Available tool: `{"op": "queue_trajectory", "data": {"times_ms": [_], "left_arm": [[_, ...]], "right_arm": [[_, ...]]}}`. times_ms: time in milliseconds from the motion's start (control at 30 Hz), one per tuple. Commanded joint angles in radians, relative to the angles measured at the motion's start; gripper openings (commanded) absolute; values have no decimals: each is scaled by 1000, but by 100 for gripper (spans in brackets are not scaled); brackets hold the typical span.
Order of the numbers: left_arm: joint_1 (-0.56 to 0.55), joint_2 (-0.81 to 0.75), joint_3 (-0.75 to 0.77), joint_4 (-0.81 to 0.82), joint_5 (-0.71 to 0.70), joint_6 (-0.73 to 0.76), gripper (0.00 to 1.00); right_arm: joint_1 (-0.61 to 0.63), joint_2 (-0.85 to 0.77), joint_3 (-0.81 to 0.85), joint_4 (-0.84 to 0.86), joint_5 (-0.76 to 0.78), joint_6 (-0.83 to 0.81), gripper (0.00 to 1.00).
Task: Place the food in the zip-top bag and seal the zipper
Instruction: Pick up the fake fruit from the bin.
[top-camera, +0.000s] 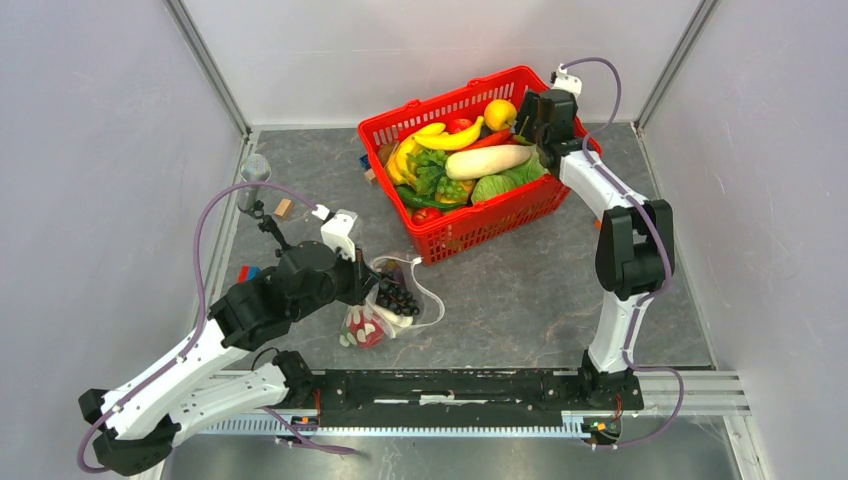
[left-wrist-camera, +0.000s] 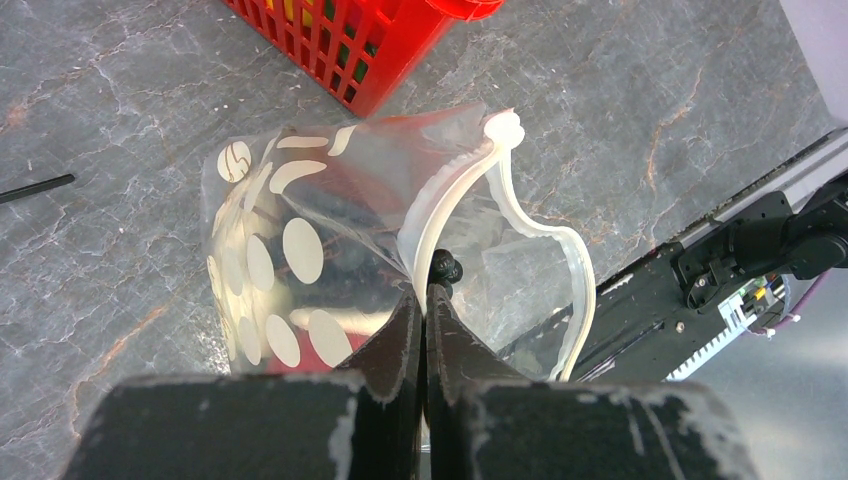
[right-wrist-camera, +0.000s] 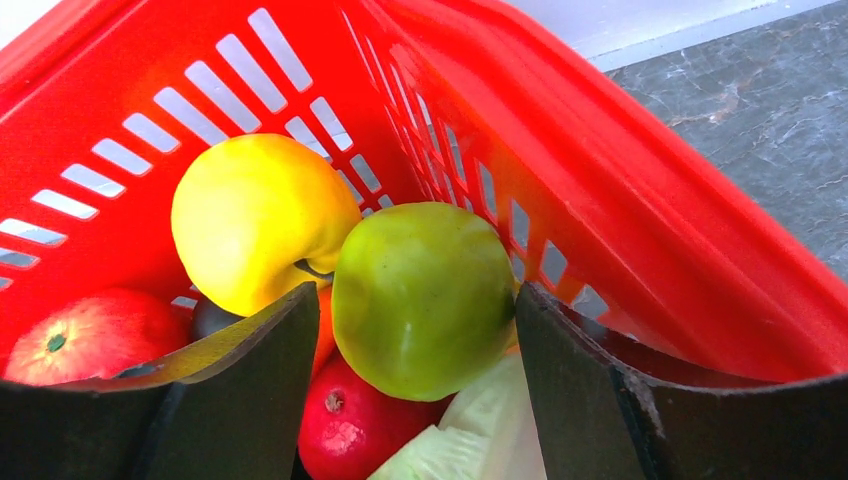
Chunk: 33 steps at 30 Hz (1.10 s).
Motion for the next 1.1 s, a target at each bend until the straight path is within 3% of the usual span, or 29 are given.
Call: {"op": "queue_trajectory", "data": {"times_ms": [0,200,300,367,667,767,1067], "left_arm": [[4,-2,20,60,-5,-6,5],[5,3,17,60,2,-8,4],[4,-7,9,60,3,-15,5],[4,-16,6,58,2,-16,5],[4,-26,5,56,3,-18,5],[4,-20,5,58,20,-20,4],[4,-25,-7,70,32,-28,4]], "right_arm": [[-2,26,14,65,27,9,72],[-2,25,39,57,17,-31,51],[-3,-23,8,90,-8,-55,32],[-4,-68,-14,118,-31,-77,25],[-2,-289,-172,196,-173,-131,19],[-2,-360,-247,229,-253,-117,10],[-3,-555,-482,417,-633,1,15]]}}
